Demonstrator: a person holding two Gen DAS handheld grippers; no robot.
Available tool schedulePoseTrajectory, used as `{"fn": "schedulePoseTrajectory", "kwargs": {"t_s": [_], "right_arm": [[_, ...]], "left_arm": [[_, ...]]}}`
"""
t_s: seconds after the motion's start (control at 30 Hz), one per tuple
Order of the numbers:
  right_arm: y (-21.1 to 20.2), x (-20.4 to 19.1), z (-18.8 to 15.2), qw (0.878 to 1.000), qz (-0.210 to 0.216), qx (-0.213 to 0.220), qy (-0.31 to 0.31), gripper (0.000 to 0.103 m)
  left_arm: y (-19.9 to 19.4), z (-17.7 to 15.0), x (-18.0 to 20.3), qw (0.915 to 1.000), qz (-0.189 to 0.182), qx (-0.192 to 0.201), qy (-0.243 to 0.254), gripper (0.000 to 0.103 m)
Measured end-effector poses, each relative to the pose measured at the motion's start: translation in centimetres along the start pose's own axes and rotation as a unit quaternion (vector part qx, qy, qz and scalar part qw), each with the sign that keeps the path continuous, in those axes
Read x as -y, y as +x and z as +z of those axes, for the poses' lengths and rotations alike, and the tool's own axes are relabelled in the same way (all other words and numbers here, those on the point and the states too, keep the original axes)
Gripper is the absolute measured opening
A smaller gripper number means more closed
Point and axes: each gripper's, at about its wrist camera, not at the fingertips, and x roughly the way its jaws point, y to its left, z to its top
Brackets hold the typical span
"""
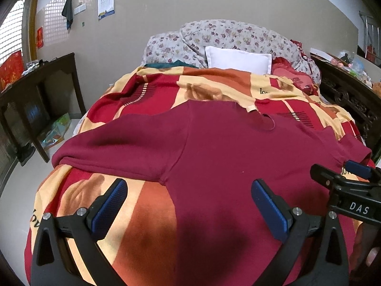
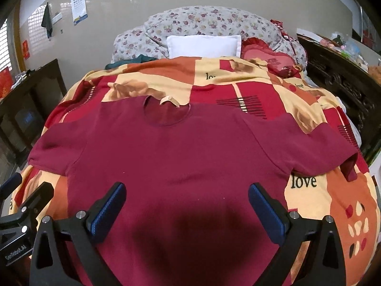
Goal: Fold small clothes
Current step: 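Move both tools over the spread maroon T-shirt, fingers open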
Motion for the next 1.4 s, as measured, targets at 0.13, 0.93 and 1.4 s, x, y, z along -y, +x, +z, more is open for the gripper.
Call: {"fn": "schedulePoseTrajectory", "kwargs": {"t_s": [0.13, 0.93, 1.4], "right_arm": [[0.7, -0.3, 0.0, 1.0, 0.002, -0.006, -0.005, 0.103], [2.9, -1.9, -0.1, 0.999, 0.008, -0.028, -0.016, 0.103], [3.7, -2.5, -0.5, 0.999, 0.029, -0.039, -0.016, 0.103]], "left_arm": [[1.0, 0.0, -1.2, 0.9998, -0.002, -0.012, -0.014, 0.103], [2.8, 0.0, -3.3, 0.9988, 0.021, -0.025, -0.036, 0.103], [3.6, 0.3, -10.5, 0.992, 0.022, -0.047, -0.115, 0.103]]}}
